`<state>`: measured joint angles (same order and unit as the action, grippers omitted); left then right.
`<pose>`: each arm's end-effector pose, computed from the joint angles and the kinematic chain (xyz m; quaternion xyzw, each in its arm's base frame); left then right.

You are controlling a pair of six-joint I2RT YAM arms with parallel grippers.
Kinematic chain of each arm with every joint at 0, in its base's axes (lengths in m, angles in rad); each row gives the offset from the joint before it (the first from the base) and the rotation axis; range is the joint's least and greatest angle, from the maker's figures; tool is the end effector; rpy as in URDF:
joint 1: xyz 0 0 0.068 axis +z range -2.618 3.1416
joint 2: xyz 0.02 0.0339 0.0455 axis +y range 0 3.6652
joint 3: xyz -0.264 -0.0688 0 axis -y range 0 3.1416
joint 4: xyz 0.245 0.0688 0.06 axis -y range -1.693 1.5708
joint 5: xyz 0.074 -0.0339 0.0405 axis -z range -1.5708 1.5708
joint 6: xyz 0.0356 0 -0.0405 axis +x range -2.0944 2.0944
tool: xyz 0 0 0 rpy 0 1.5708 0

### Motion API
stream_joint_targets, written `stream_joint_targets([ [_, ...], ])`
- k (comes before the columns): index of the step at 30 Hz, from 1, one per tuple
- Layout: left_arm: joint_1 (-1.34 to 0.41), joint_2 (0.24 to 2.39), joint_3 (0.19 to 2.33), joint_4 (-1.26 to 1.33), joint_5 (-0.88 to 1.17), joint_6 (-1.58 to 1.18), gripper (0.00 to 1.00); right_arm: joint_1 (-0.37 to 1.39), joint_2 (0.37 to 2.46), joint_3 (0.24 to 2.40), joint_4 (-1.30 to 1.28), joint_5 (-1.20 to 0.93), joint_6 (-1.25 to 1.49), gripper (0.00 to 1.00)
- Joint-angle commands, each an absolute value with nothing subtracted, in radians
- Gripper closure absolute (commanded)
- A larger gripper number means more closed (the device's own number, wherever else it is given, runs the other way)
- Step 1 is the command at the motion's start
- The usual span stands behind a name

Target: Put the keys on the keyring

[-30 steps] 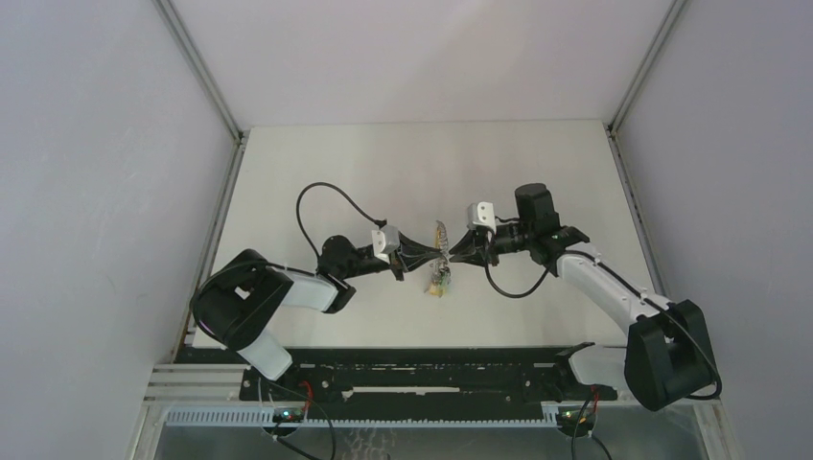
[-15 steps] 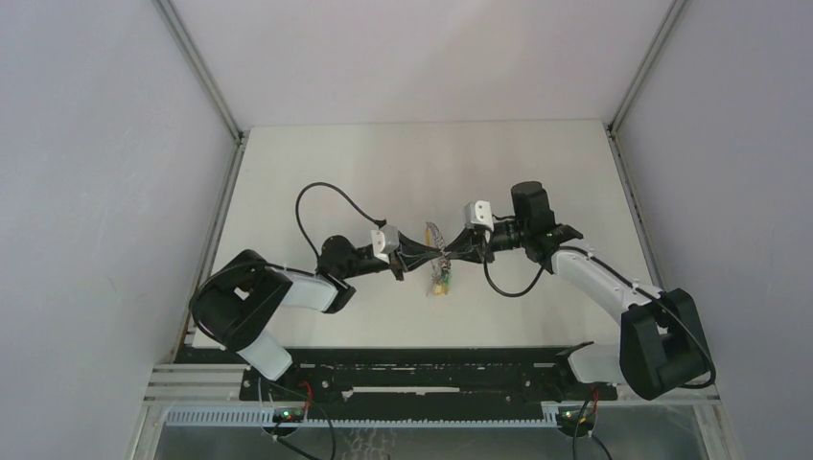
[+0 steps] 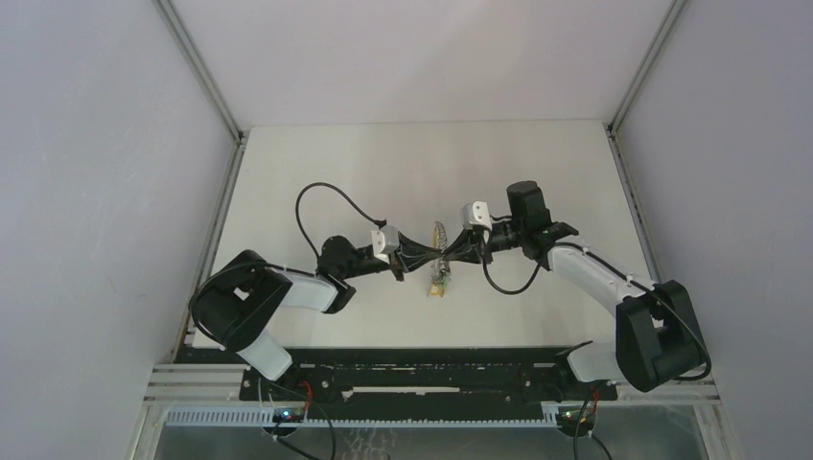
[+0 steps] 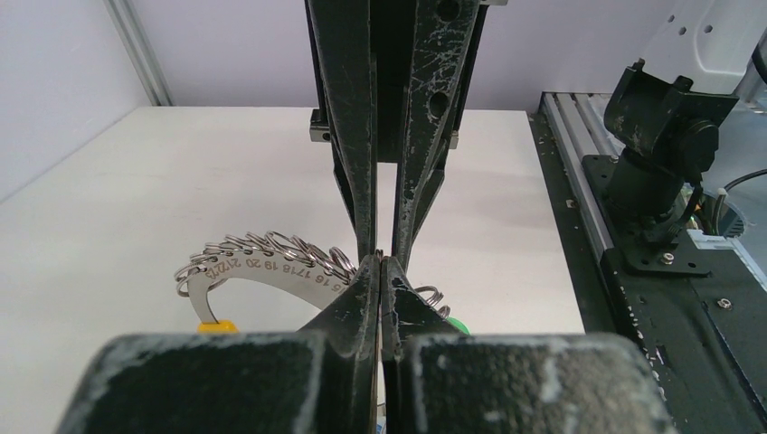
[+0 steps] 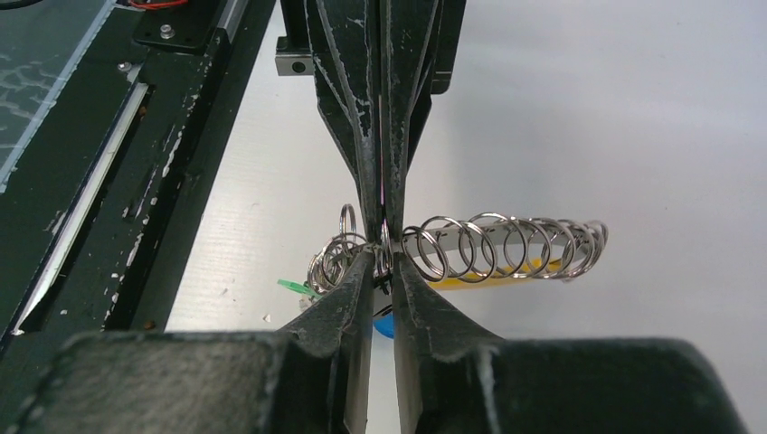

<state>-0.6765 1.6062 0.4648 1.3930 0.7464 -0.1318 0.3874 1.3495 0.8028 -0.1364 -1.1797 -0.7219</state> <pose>0.2054 -0.1960 0.2045 0.4310 0.4721 -0.4948 0.5887 0.2380 0.1326 0.2397 -0.5983 0.5122 0.4359 0.4355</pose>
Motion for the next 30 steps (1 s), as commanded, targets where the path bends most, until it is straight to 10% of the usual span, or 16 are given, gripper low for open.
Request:
stream_joint_targets([
  [1, -0.683, 1.565, 0.467, 1.480, 0.753, -0.143, 1.00, 0.399, 1.353, 0.857, -0.135, -1.229, -0.743, 0.88],
  [15, -0.683, 1.568, 0.465, 1.480, 0.747, -0.143, 0.99, 0.402, 1.365, 0.901, -0.276, -1.190, -0.812, 1.00],
  [30, -0.666, 1.690, 0.483, 1.479, 0.769, -0.130, 0.60, 0.555, 1.443, 1.285, -0.917, -0.503, -0.813, 1.00],
])
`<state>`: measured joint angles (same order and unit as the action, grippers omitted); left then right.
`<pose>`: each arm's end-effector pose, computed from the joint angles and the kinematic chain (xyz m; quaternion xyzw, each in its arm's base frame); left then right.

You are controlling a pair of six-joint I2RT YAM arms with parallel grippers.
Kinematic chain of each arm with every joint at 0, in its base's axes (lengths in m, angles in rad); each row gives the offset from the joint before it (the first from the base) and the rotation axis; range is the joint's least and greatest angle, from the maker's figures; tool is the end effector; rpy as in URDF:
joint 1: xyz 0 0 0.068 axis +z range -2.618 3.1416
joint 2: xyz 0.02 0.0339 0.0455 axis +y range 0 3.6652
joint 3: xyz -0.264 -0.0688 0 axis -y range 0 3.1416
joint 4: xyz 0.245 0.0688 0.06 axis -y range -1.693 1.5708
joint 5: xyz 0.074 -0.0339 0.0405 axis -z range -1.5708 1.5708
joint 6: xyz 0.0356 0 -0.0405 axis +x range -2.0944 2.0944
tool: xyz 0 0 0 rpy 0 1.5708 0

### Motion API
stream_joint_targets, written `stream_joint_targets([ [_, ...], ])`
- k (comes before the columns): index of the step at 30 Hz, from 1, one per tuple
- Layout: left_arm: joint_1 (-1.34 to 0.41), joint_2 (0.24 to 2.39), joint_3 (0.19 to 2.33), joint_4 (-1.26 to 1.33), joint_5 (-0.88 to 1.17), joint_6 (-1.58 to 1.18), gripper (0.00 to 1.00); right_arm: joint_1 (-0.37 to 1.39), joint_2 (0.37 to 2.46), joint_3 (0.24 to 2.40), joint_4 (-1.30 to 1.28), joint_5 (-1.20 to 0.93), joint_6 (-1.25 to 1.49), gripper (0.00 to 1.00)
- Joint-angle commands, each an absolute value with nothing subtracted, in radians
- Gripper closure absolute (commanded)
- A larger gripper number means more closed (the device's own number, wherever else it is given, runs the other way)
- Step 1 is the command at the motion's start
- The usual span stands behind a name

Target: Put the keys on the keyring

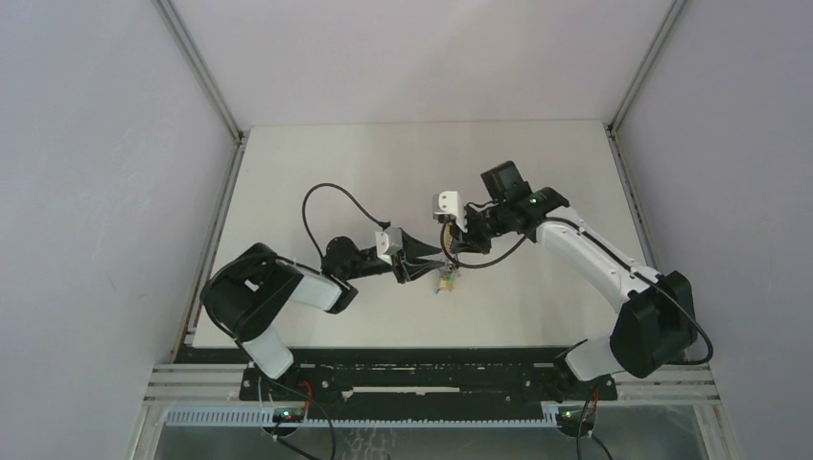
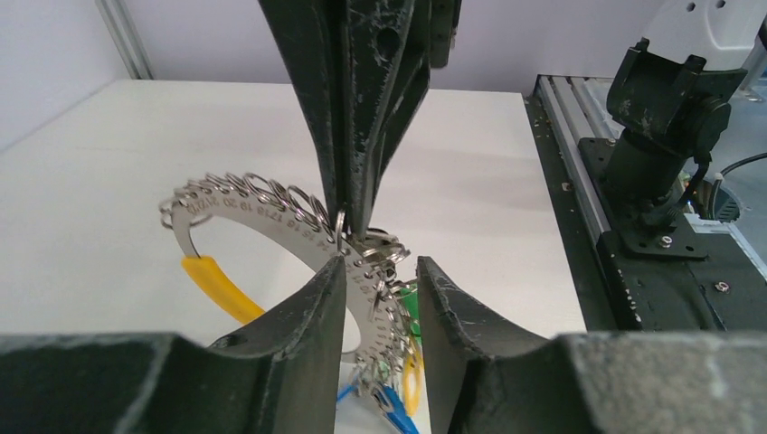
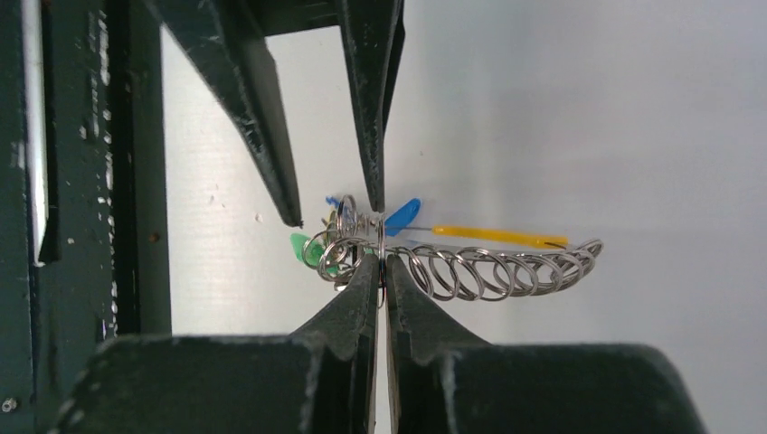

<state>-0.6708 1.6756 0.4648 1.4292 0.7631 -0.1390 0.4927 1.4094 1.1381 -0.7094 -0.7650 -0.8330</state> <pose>0.2099 -0.1979 0.1895 0.4328 0.4841 -0.4993 0.5735 0.2396 0.1566 0.2834 -0.6318 0.6329 0.3063 0.3263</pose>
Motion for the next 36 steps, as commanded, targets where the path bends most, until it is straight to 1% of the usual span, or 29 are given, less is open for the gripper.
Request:
stream_joint_targets([
  [1, -0.667, 1.691, 0.482, 1.479, 0.763, -0.128, 0.60, 0.577, 1.460, 1.323, -0.957, -0.459, -0.809, 1.00],
  [7, -0.664, 1.688, 0.475, 1.479, 0.743, -0.116, 0.58, 0.664, 1.532, 1.460, -1.093, -0.330, -0.788, 1.00],
  [13, -0.663, 1.675, 0.467, 1.479, 0.728, -0.106, 0.58, 0.709, 1.580, 1.515, -1.131, -0.305, -0.799, 1.00],
  [36, -0.692, 1.708, 0.508, 1.479, 0.792, -0.131, 0.69, 0.744, 1.572, 1.521, -1.084, -0.359, -0.862, 1.00],
])
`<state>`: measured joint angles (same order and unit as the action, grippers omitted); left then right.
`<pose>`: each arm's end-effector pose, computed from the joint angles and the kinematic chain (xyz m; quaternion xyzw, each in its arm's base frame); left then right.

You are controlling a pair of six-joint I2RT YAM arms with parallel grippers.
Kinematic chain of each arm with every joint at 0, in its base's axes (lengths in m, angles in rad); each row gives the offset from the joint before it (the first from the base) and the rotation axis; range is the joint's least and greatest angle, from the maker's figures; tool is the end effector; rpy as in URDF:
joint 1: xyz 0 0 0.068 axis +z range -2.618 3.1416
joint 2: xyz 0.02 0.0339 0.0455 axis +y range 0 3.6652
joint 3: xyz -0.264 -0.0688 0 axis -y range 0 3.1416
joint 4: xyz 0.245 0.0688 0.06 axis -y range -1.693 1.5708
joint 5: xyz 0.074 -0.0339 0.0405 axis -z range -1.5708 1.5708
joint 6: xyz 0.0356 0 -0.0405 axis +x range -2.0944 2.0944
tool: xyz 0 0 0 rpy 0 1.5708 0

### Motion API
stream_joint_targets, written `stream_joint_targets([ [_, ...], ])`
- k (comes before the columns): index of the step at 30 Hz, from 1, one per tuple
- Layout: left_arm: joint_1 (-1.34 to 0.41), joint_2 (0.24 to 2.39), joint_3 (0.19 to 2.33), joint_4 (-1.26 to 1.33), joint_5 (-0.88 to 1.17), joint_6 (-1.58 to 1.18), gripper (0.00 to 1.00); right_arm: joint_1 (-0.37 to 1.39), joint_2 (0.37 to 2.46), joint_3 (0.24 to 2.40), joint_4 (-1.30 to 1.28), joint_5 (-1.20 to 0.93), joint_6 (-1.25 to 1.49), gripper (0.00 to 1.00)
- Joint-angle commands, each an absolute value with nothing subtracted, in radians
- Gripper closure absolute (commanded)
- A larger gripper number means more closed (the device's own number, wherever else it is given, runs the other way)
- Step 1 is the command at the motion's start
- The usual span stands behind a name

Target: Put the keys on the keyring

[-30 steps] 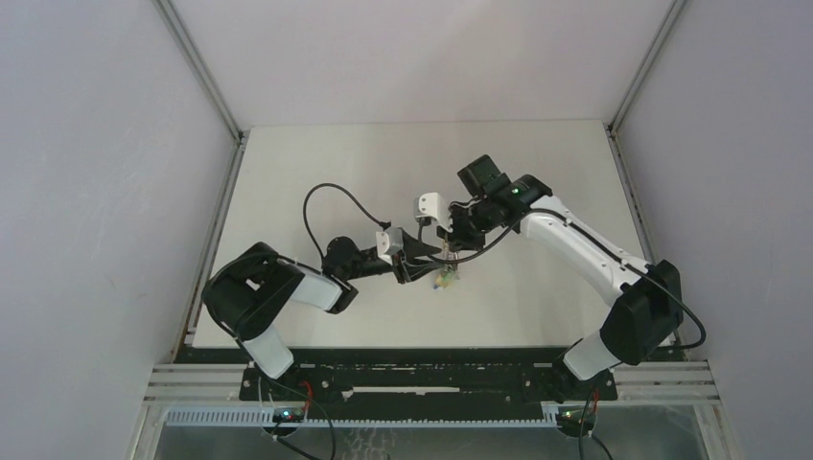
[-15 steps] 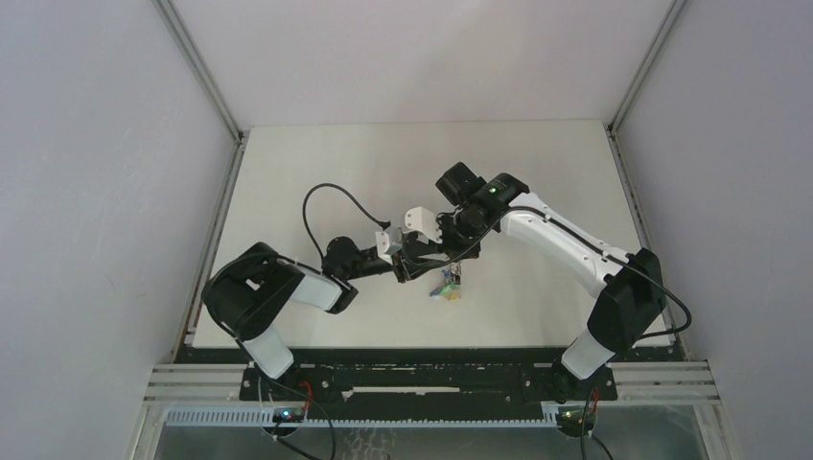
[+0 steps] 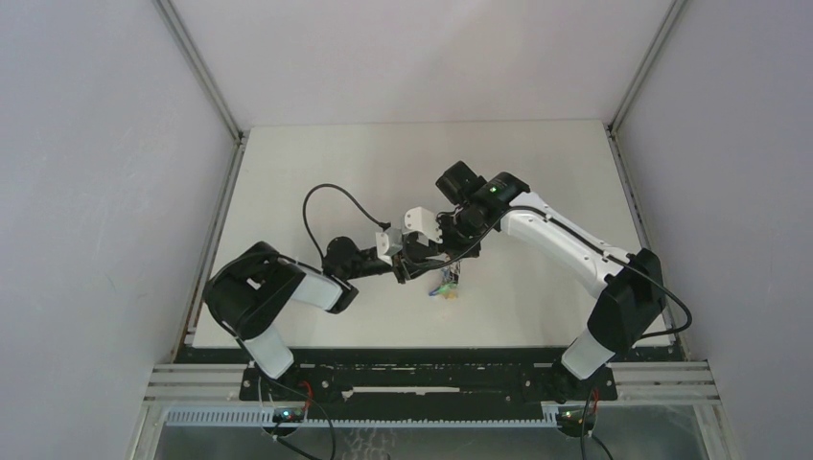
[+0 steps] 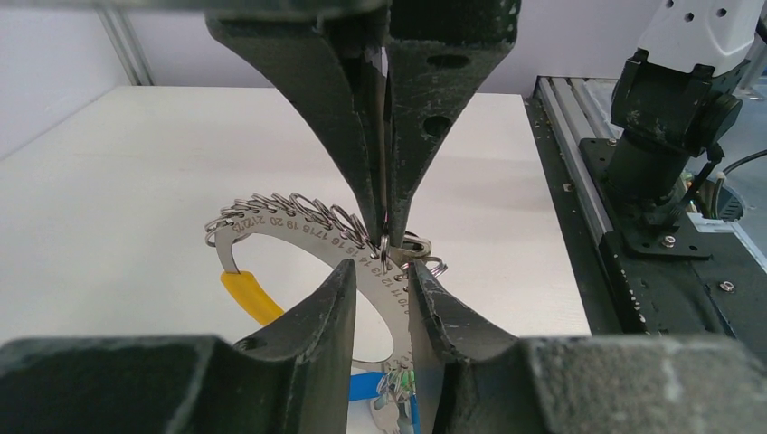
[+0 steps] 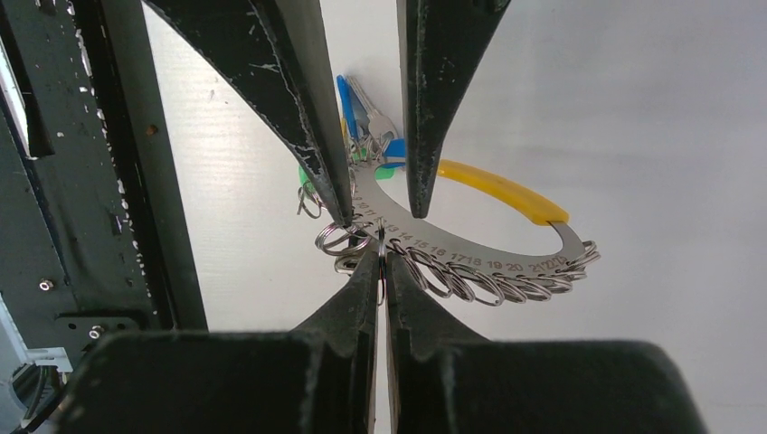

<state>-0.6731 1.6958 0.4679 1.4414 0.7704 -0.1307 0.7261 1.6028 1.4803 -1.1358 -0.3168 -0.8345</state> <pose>0.2106 -0.1996 0.1860 0.4376 0.4821 -0.4993 0.5716 0.2260 0.2155 0.3044 -0.7037 0.6760 0.1473 0.1619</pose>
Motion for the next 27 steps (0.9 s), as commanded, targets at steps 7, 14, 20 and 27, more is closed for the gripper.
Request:
stream_joint_targets([
  [7, -0.691, 1.700, 0.498, 1.480, 0.774, -0.122, 0.68, 0.724, 1.525, 1.471, -1.039, -0.391, -0.874, 1.00],
  [14, -0.691, 1.697, 0.502, 1.479, 0.783, -0.125, 0.70, 0.715, 1.493, 1.439, -1.018, -0.421, -0.885, 1.00],
  [20, -0.690, 1.687, 0.504, 1.479, 0.791, -0.131, 0.74, 0.721, 1.509, 1.440, -1.017, -0.423, -0.887, 1.00],
  [27, -0.691, 1.686, 0.511, 1.480, 0.801, -0.142, 0.75, 0.735, 1.537, 1.449, -1.039, -0.423, -0.897, 1.00],
])
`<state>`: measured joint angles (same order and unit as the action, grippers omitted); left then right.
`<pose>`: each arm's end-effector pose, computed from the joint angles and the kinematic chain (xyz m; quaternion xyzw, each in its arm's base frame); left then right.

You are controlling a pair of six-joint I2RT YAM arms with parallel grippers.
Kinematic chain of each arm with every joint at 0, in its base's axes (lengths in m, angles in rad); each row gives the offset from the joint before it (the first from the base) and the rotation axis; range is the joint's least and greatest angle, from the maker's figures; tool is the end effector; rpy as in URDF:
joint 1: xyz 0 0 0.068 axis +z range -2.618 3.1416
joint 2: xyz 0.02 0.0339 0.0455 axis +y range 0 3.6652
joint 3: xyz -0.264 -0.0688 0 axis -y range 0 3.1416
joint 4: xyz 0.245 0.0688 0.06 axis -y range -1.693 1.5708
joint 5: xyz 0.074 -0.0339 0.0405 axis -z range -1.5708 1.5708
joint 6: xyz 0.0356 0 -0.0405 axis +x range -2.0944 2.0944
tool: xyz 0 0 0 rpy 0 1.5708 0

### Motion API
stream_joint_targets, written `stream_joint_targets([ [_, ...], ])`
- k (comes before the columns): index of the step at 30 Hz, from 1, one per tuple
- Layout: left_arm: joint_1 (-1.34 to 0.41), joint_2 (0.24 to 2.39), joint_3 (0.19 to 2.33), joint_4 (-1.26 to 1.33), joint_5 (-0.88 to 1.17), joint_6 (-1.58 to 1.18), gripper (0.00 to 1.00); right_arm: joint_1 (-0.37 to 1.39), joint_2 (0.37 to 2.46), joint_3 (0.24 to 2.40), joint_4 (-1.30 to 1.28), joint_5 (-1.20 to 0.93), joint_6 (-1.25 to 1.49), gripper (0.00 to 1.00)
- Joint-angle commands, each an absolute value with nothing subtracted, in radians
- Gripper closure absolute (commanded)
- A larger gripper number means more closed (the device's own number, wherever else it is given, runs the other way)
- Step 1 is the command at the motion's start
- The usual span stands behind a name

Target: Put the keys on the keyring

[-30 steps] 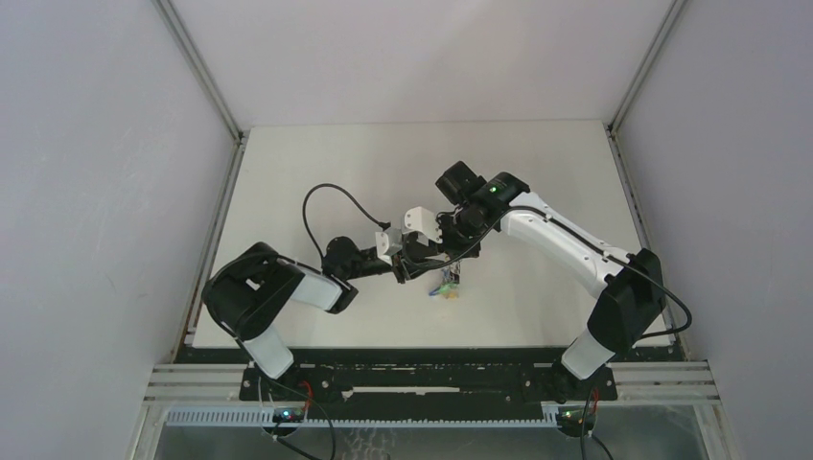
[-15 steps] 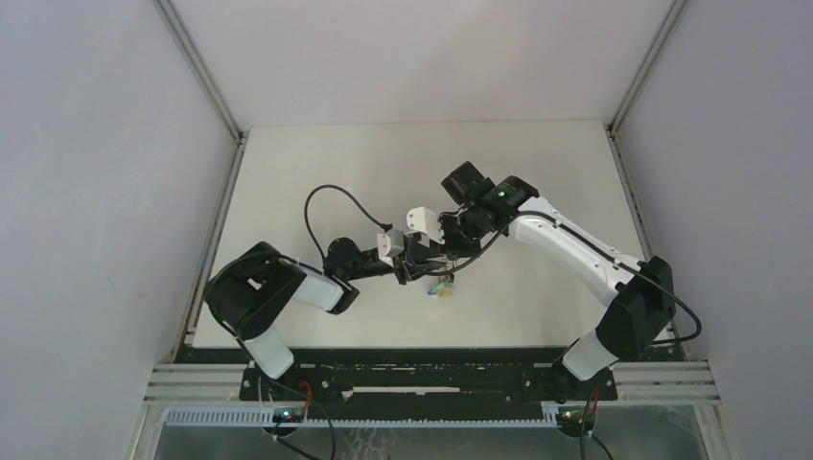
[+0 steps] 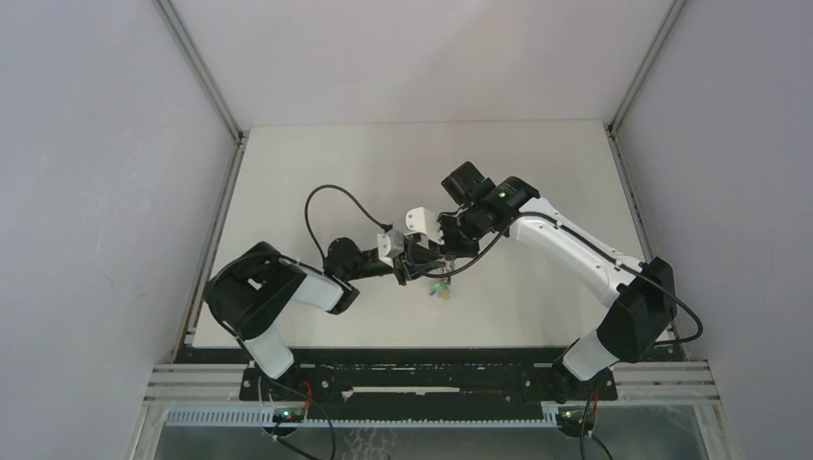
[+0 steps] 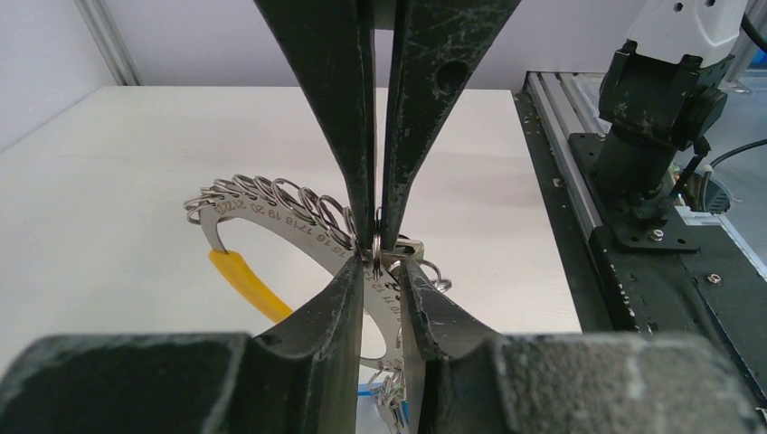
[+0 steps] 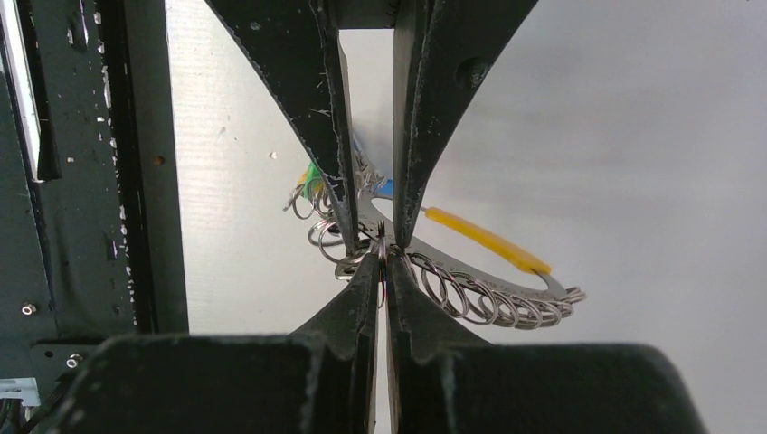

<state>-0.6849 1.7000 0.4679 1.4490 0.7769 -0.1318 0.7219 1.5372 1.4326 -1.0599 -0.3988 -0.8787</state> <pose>0.2081 -0.2022 0.1855 0.4423 0.4771 -0.5042 0.5679 0.2185 0.2108 0.3133 -0.7167 0.6400 0.1779 0.2123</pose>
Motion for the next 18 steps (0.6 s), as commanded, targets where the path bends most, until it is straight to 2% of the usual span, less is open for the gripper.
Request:
stream_joint_targets([
  [1, -0.691, 1.685, 0.512, 1.479, 0.803, -0.143, 0.75, 0.738, 1.542, 1.452, -1.042, -0.420, -0.895, 1.00],
  [8, -0.690, 1.687, 0.518, 1.479, 0.815, -0.152, 0.79, 0.760, 1.577, 1.478, -1.061, -0.395, -0.893, 1.00],
  [11, -0.691, 1.693, 0.522, 1.480, 0.821, -0.153, 0.85, 0.765, 1.576, 1.485, -1.058, -0.396, -0.896, 1.00],
  [14, -0.691, 1.690, 0.521, 1.479, 0.824, -0.148, 0.98, 0.768, 1.573, 1.489, -1.054, -0.403, -0.900, 1.00],
  [18, -0.691, 1.679, 0.506, 1.480, 0.800, -0.130, 1.00, 0.760, 1.545, 1.462, -1.037, -0.404, -0.893, 0.97],
])
